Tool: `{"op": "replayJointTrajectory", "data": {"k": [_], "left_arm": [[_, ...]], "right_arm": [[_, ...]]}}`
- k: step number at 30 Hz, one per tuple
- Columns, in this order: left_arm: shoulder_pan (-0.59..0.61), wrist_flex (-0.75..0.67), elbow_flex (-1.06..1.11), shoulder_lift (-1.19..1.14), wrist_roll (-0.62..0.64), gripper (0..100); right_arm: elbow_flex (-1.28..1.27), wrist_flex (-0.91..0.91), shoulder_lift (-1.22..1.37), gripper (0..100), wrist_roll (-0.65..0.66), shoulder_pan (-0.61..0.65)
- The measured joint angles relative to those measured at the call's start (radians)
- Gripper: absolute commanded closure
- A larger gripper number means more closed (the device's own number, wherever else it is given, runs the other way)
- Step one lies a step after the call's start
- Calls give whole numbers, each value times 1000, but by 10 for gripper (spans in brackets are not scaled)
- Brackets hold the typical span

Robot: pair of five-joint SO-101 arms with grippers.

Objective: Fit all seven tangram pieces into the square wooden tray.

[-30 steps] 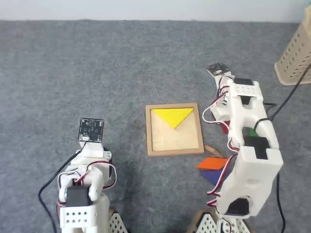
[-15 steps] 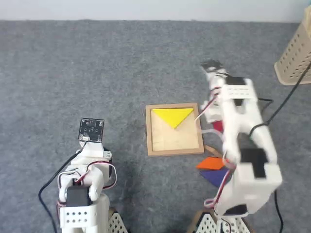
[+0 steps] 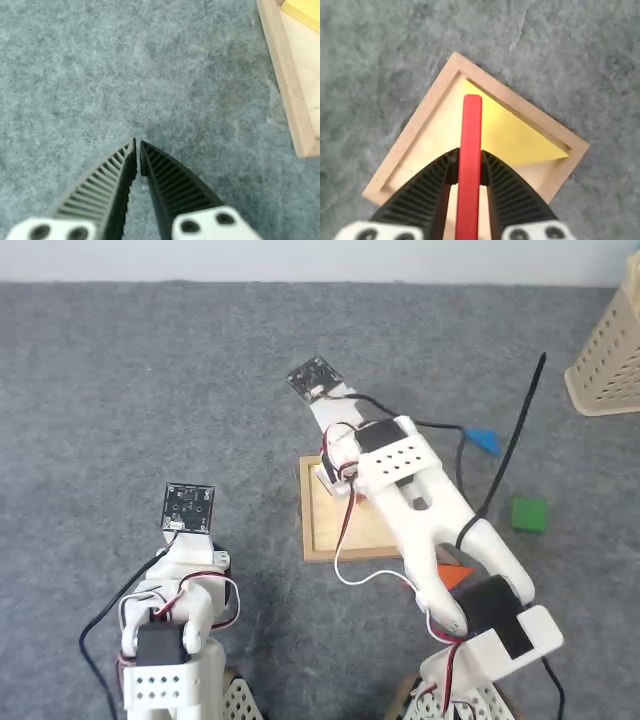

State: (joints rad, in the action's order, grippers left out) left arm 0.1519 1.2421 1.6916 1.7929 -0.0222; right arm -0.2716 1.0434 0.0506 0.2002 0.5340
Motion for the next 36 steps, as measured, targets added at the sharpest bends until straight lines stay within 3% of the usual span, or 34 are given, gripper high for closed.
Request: {"op": "replayJointTrajectory", "data": {"k": [7,12,22,27,36], "left_arm": [[0,0,0,0,0,989],[0,0,0,0,0,989],[0,0,0,0,0,989],[0,0,0,0,0,989],[0,0,0,0,0,989]], "right_arm": [[-230,-213,-60,991,-6,-2],[-287,-269,-146,989,-6,2],[-288,-292,-114,866,-6,-23],[-288,-292,-114,864,-6,-48],[-287,-204,-112,864,-6,21]]}}
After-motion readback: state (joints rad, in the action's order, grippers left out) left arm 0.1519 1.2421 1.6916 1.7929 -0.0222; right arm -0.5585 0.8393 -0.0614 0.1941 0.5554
